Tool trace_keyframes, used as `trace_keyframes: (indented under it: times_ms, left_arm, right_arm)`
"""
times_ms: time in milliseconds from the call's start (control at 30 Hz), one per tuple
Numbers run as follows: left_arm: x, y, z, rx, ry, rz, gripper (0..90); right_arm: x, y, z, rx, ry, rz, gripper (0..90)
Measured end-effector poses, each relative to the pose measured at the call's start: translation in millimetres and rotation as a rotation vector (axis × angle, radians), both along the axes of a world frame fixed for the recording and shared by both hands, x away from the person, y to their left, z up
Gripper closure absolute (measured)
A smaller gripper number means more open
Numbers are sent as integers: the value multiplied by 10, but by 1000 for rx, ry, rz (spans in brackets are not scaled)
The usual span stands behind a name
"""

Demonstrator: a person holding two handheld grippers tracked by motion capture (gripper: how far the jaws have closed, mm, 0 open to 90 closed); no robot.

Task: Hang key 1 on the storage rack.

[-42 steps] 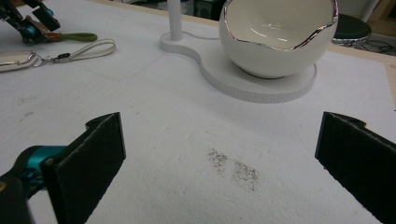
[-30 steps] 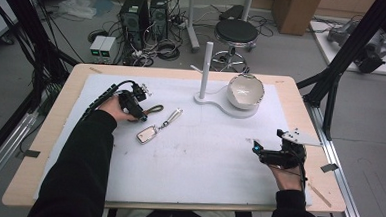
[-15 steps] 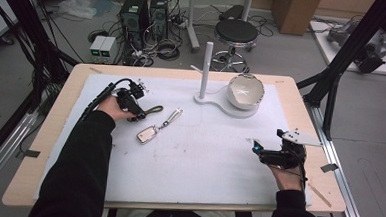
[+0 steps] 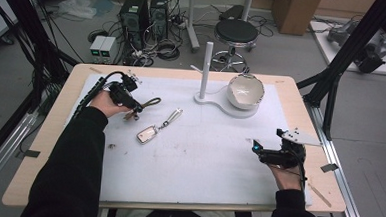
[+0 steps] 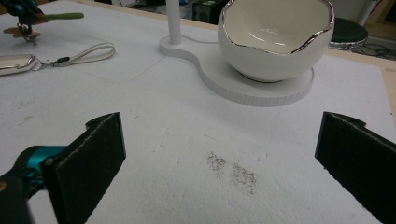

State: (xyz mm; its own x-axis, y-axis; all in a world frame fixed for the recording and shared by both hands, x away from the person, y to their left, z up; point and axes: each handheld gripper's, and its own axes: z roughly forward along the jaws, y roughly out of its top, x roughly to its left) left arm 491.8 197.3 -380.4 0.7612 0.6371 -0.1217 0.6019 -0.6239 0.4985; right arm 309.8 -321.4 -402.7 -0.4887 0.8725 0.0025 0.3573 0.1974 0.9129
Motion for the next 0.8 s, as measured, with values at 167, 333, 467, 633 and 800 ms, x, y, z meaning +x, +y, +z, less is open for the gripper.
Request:
trace_keyframes:
  times_ms: [167,333,467,633,800]
  left_arm:
    - [-11,5,110,-7,-14,-4,726]
    - [-12,-14,247,-33,-27,-19,727]
    - [-9,-35,355,-58,-38,-22,726]
    - [-11,5,446,-108,-51,-11,726]
    - [-10,57,491,-135,-58,3,725]
  right_arm:
    - [12,3,-2,-5,-4,3,7]
    - [14,4,-4,-2,-1,4,7]
    - [9,3,-1,3,2,4,7]
    - [22,4,-10,0,5,8,7]
    - [24,11,-8,1,5,7,7]
